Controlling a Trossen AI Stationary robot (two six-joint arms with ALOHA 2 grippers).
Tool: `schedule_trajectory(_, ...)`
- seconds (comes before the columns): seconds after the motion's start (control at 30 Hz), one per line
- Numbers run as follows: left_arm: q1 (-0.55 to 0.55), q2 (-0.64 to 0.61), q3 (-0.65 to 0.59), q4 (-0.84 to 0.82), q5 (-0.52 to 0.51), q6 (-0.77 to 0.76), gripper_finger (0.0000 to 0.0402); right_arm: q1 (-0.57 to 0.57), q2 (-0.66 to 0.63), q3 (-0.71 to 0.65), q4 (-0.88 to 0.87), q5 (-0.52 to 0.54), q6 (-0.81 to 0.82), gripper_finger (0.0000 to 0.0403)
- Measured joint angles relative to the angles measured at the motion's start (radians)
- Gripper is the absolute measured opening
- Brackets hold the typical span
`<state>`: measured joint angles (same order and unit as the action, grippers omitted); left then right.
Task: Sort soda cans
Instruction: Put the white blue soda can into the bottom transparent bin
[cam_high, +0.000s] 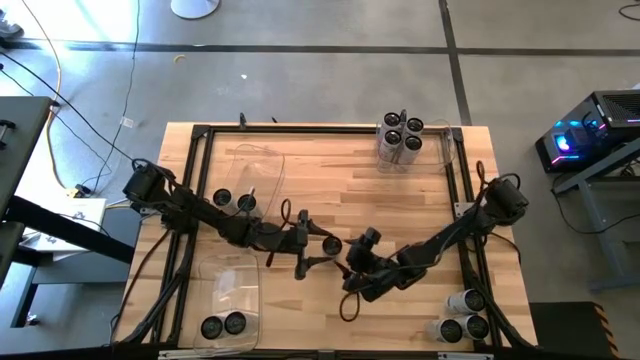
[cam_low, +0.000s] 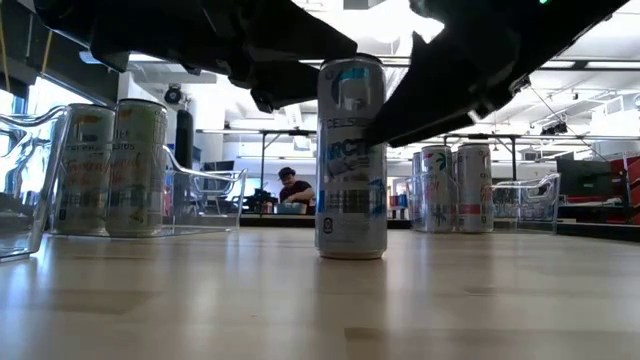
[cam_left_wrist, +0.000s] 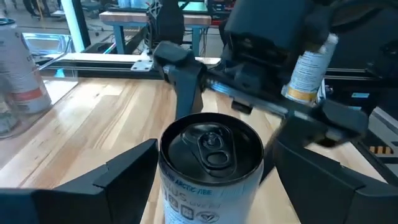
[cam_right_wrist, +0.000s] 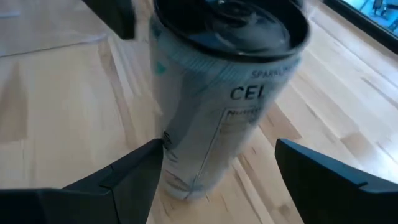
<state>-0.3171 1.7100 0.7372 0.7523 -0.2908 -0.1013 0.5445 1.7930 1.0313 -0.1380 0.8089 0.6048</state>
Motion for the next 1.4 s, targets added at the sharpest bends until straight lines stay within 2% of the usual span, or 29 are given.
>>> schedule_trajectory(0.3,0.011,0.000,0.000,-0.016,-0.002,0.001,0.0310,-0.053,0.027,0.000,0.170,-0.081,-0.139,0.0307)
schedule_trajectory(0.67,0.011,0.000,0.000,-0.066,0.000,0.013,0.0308,-0.045,0.027,0.000,0.144,-0.081,-0.136,0.0307)
schedule_trajectory(1.0,0.009,0.000,0.000,-0.064,-0.018,-0.011,0.0241,0.067,0.026,0.000,-0.052,0.036,0.059,0.0307)
schedule_trajectory(1.13,-0.006,-0.018,-0.002,-0.066,-0.090,0.023,0.0239,0.095,0.026,0.000,-0.102,0.055,0.140,0.0307)
schedule_trajectory(1.2,-0.029,-0.059,-0.002,-0.076,-0.160,0.069,0.0239,0.104,0.026,0.000,-0.114,0.055,0.161,0.0307)
schedule_trajectory(1.4,-0.154,-0.316,-0.002,-0.229,-0.348,0.157,0.0239,0.111,0.026,0.000,-0.124,0.092,0.175,0.0307)
